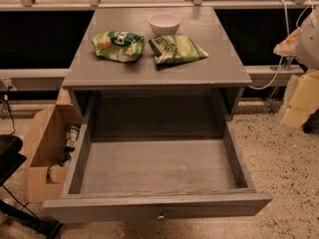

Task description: Place green jalapeno chip bag into top drawer

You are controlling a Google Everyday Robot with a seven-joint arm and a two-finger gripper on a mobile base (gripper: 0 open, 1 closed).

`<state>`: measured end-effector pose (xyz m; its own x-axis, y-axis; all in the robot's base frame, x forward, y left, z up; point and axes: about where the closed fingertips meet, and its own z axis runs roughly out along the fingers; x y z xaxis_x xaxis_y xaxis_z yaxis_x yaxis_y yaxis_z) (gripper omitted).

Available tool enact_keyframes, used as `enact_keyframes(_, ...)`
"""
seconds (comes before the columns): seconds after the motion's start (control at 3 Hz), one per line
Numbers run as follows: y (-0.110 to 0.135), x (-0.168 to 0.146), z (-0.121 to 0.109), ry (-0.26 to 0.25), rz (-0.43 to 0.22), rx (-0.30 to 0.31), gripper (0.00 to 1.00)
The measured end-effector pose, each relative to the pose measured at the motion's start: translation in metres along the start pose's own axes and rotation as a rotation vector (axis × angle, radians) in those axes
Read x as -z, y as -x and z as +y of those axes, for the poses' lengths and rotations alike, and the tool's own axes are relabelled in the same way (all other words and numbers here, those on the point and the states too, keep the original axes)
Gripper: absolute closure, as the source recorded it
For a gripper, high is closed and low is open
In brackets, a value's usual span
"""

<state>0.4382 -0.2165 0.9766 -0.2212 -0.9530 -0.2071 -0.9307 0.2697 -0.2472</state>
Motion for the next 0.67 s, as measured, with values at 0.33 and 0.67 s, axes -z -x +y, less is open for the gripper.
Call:
enact_keyframes(0.33, 0.0, 0.0, 0.0, 0.0, 0.0, 0.0, 0.0)
enact_keyframes(0.67, 0.0, -0.011, -0.014, -0.036, -0.039, -0.002, 0.0)
